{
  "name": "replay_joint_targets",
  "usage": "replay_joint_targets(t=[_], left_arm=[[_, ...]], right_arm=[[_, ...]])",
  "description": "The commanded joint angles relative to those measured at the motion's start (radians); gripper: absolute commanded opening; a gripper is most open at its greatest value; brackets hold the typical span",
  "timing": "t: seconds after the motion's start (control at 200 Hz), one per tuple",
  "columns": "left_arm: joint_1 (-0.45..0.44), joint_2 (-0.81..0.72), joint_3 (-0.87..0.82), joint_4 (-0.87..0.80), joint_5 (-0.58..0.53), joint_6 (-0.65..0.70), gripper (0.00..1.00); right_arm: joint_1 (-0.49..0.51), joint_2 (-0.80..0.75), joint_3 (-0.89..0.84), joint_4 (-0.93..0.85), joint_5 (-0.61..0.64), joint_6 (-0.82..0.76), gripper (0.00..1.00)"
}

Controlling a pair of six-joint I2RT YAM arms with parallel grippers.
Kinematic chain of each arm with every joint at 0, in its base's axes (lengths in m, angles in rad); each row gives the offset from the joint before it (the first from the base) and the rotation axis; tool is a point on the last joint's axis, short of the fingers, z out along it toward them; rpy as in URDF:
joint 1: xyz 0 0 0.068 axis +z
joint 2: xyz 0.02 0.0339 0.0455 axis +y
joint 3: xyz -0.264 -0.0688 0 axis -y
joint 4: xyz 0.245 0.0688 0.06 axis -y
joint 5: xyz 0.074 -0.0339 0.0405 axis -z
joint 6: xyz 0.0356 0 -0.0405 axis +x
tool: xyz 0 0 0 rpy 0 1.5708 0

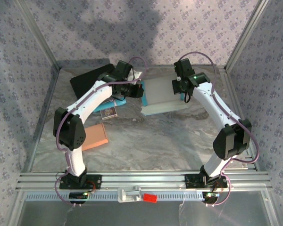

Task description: Fold the paper box

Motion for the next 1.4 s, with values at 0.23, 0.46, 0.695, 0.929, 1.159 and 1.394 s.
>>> replay_joint_targets(t=[0.23,0.46,0.695,0.929,1.159,1.394], left_arm=[[-0.018,-0.035,0.053,-0.018,0.013,0.038,0.00],[-0.021,-0.028,0.056,-0.022,0.007,0.037,0.00],[-0.037,-0.011,0.002,-0.003,-0.100,0.005,0.00],[-0.044,-0.004,-0.260,0.279,-0.139,-0.089,0.00],[-0.047,0.089,-0.362,0.441,-0.076,-0.157,0.00],[-0.048,0.114,-0.435,0.566,-0.053,-0.212,0.02]], right_arm=[[-0.009,0.040,0.049,-0.032,-0.027,0.018,0.15],[0.000,0.045,0.049,-0.052,0.058,0.051,0.00],[0.048,-0.011,-0.054,-0.030,0.189,0.175,0.00],[0.118,-0.147,-0.360,0.163,0.182,0.285,0.00],[0.124,-0.166,-0.529,0.221,0.141,0.350,0.00],[0.132,-0.174,-0.580,0.288,0.134,0.321,0.00]])
